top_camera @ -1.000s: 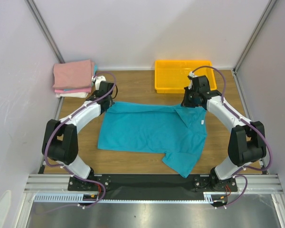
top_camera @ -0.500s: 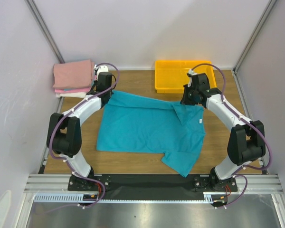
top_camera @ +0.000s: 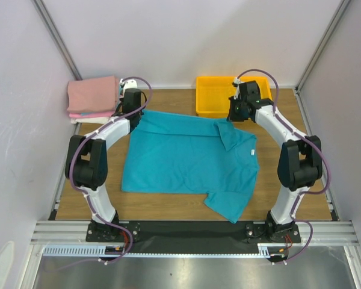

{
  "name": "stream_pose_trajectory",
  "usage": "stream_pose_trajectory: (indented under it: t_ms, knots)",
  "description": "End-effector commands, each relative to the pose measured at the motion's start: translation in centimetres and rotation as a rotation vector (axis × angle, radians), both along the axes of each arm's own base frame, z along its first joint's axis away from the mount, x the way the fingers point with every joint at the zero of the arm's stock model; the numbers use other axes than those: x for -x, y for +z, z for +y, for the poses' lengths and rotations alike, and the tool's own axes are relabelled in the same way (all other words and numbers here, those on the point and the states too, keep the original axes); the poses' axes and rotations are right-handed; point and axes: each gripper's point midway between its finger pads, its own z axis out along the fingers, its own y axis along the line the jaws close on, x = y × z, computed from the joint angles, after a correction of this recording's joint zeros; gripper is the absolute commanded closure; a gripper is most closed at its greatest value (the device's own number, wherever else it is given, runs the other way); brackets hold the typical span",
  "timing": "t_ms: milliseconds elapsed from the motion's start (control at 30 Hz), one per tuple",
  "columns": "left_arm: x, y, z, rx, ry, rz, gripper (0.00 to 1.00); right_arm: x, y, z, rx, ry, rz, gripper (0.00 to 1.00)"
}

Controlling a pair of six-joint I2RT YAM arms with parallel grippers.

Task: Fold and stack the t-shirts
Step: Fold the tshirt

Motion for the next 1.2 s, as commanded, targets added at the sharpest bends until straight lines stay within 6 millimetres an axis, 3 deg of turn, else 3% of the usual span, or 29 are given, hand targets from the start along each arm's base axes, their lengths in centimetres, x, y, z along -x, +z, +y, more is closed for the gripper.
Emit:
stream_pose_trajectory:
  t_ms: [0, 233, 533, 800, 1167]
  knots:
    - [-2.4, 3.0, 0.9, 0.013, 0.023, -0.112, 1.0, -2.1, 1.3, -1.6, 0.014, 0.001, -0.035, 1.0]
    - [-3.2, 1.5, 1.2, 0.027, 0.044, -0.108, 0.99, -4.1, 1.5, -3.2, 0.012, 0.01, -0.044, 1.0]
    - [-3.9, 1.1, 2.4, 0.031, 0.075, -0.108, 1.0, -4.6, 1.3, -1.7, -0.042, 0.067, -0.013, 1.0]
    - [-2.5, 0.2, 2.6, 0.045, 0.085, -0.056, 1.0, -1.5, 0.5, -0.6, -0.025, 0.124, 0.063, 1.0]
    - [3.3, -1.0, 3.3, 0.033, 0.072, 0.045, 1.0, 3.2, -0.1, 0.3, -0.013, 0.2, 0.185, 1.0]
